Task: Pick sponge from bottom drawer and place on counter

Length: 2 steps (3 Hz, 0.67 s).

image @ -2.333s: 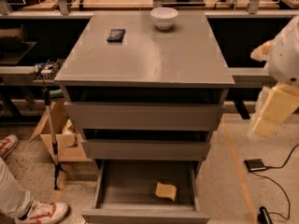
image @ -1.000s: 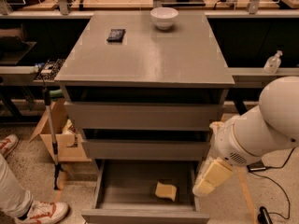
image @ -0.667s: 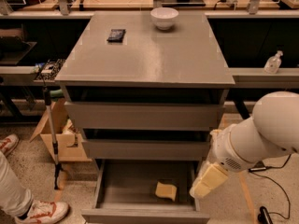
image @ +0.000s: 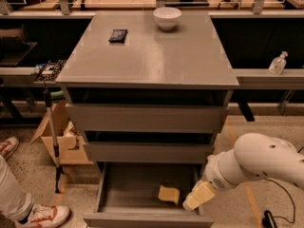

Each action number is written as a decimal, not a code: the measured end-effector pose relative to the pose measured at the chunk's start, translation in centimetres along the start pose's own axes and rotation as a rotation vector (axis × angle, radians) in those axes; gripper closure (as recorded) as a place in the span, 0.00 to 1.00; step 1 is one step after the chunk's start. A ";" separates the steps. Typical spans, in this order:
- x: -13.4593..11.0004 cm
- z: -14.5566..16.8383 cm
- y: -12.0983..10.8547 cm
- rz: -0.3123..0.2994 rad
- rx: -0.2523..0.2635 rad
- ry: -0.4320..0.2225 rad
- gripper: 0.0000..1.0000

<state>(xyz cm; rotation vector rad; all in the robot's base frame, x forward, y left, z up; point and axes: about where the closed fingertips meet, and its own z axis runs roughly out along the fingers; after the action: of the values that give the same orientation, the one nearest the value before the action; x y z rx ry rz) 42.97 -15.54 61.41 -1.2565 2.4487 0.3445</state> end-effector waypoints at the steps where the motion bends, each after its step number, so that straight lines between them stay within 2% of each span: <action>1: 0.9 5.1 -0.6 0.023 -0.009 0.002 0.00; 2: 1.5 10.0 -1.1 0.049 -0.048 -0.011 0.00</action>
Offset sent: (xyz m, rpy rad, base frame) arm 0.0417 0.0313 -0.1393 0.0797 0.0577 -0.0338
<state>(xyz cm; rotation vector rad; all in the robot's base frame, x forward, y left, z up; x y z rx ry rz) 45.14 -13.46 51.68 -1.2125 2.4786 0.4246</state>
